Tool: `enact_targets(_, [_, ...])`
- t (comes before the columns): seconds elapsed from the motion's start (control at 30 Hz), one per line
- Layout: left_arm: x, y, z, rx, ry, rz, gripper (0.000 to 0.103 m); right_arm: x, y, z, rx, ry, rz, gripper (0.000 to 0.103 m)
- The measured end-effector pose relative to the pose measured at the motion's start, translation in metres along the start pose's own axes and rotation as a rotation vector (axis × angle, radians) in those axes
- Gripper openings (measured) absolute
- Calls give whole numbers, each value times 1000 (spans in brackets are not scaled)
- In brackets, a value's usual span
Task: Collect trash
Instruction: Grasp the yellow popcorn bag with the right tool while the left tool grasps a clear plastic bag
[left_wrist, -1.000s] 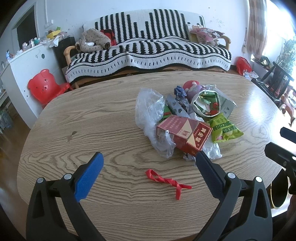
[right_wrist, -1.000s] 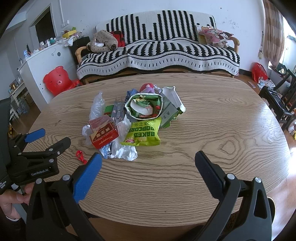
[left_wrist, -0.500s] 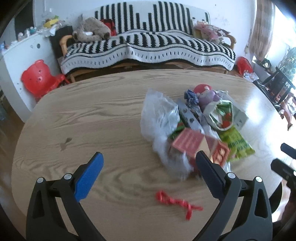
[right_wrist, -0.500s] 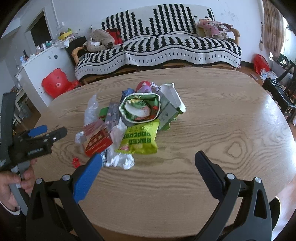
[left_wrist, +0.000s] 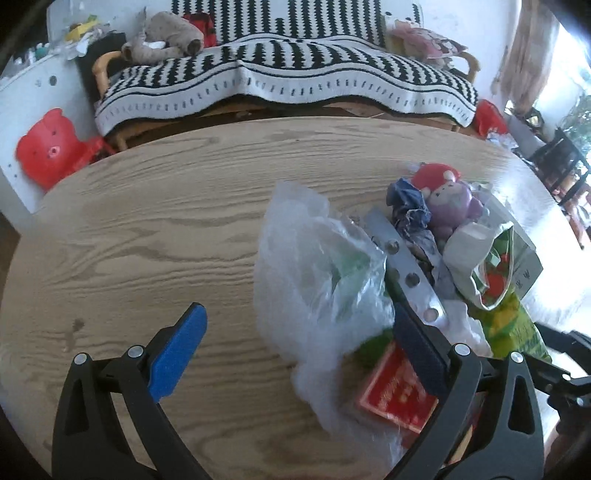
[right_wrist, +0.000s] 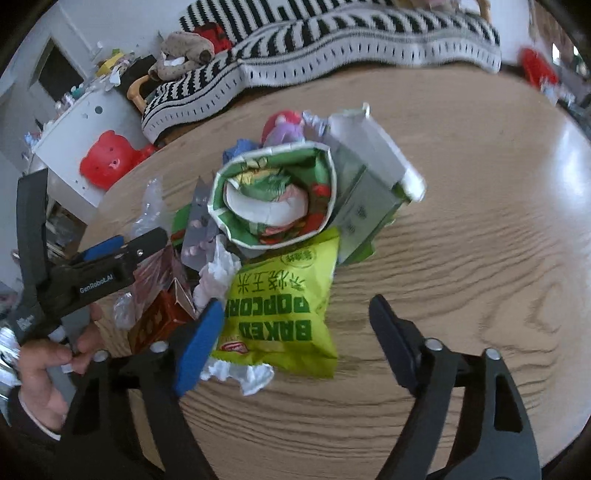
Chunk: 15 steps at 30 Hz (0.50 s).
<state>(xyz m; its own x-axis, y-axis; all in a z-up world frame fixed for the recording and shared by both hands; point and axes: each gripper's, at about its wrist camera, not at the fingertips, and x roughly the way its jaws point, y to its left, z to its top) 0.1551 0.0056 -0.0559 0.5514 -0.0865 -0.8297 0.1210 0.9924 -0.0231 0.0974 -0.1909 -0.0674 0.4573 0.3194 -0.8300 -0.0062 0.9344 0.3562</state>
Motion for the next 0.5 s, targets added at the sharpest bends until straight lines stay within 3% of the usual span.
enact_targets(0.1, [9, 3, 2, -6, -3, -11, 95, 6, -6, 0, 47, 25, 63, 64])
enact_targets(0.13, [12, 5, 2, -14, -1, -22, 94, 8, -8, 0, 62, 31, 79, 56])
enact_targets(0.17, [11, 6, 2, -19, -10, -35, 89, 9, -8, 1, 72, 42, 88, 53])
enact_targets(0.23, [8, 5, 2, -9, -28, -53, 76, 10, -9, -1, 85, 58, 106, 50])
enact_targets(0.3, [5, 5, 0, -11, -30, -85, 48, 7, -8, -3, 92, 59, 120, 47])
enact_targets(0.4, [-6, 9, -1, -23, -16, -111, 19, -3, -3, -5, 67, 30, 114, 43])
enact_targets(0.5, [-26, 18, 1, -44, -60, -96, 11, -21, 2, -8, 38, -29, 100, 41])
